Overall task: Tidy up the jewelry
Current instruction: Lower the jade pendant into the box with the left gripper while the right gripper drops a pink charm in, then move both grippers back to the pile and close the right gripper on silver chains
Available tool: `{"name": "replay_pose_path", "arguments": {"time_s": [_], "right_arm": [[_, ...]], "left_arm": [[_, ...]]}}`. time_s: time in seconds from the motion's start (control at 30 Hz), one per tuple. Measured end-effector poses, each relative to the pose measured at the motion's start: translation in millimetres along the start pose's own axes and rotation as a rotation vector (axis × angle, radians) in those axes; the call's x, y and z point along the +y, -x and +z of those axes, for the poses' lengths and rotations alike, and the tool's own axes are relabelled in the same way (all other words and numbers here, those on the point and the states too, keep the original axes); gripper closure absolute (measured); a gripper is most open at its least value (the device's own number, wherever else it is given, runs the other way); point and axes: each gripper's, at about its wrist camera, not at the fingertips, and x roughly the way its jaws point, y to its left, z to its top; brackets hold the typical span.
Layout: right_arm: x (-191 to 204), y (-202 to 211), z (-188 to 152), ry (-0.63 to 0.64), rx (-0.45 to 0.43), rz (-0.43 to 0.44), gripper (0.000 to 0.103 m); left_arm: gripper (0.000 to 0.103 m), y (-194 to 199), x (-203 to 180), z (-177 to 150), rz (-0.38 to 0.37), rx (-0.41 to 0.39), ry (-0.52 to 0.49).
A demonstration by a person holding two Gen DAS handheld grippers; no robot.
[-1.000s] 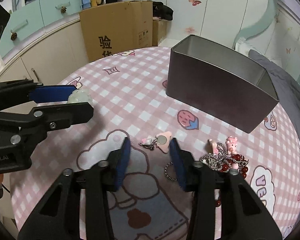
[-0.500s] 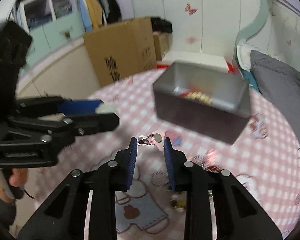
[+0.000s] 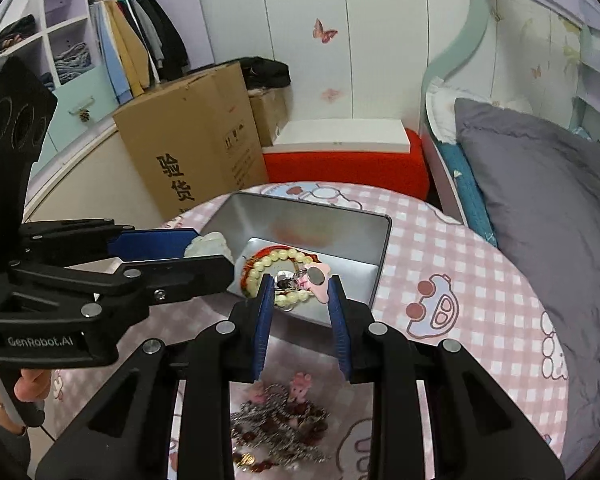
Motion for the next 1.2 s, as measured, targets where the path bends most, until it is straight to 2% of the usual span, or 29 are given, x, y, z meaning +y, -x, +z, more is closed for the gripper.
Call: {"name": "replay_pose_path", "arguments": {"time_s": [0.13, 0.43, 0.77, 1.1, 1.2], "right_arm": [[-7, -6, -2, -0.008, 0.013, 0.007, 0.077], [-8, -3, -5, 0.013, -0.007, 0.001, 0.075], [-18, 18, -9, 0.026, -0.087, -0.044, 0.061], [-29, 16, -16, -0.011, -0.065, -0.028, 0.06], [-30, 23, -19, -0.012, -0.067, -0.025, 0.06]], "left_arm": [[0.06, -17, 3, 2, 0.007, 0.03, 0.011], [0.06, -30, 6, 5, 0.004, 0.041, 0.029], [0.06, -47, 5, 5, 0.038, 0.072, 0.037], [0.059, -41, 0, 4, 0.054, 0.057, 0.033], [0.055, -30, 0, 0, 0.059, 0.042, 0.029]]}}
